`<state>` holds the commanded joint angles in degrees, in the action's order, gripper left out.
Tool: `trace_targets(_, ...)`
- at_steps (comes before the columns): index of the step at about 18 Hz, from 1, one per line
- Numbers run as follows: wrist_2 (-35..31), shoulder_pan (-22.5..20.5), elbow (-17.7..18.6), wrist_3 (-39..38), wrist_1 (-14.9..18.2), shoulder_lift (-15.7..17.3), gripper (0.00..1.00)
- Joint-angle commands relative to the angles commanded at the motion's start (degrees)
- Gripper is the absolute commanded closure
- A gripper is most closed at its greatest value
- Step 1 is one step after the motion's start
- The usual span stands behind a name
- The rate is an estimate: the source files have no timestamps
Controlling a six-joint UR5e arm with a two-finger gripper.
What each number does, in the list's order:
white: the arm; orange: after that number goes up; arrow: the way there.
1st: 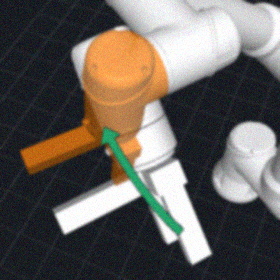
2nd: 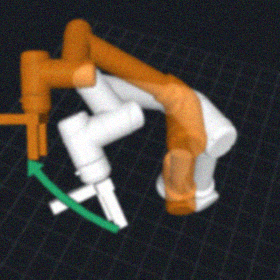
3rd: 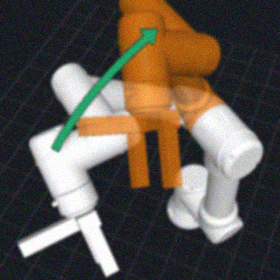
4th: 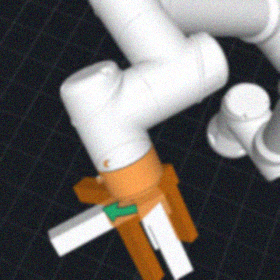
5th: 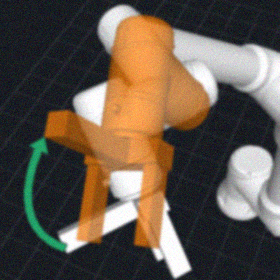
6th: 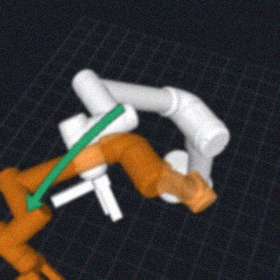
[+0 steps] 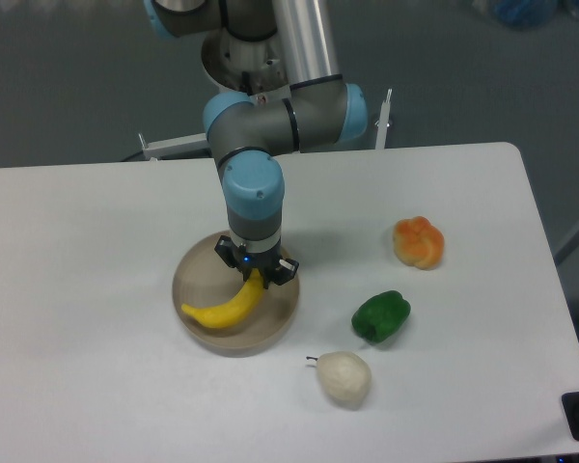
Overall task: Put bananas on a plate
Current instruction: 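Lower the banana onto the plate, then open the gripper to release the banana on the plate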
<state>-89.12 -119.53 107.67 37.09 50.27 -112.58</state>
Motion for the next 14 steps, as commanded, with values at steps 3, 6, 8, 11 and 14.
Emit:
trace_targets(3,-0.09,0.00,-0.09,0.26,0.00,-0.01,0.67)
trace_targets(6,-0.09,0.00,-0.09,0.35,0.00,-0.01,0.57)
trace_targets(8,0.00,-0.09,-0.61,0.61,0.00,0.17,0.07)
trace_targets(11,0.09,-0.35,-0.70,0.35,0.17,0.87,0.00)
trace_targets(14,0.09,-0.61,-0.97,0.61,0.26,1.31,0.00)
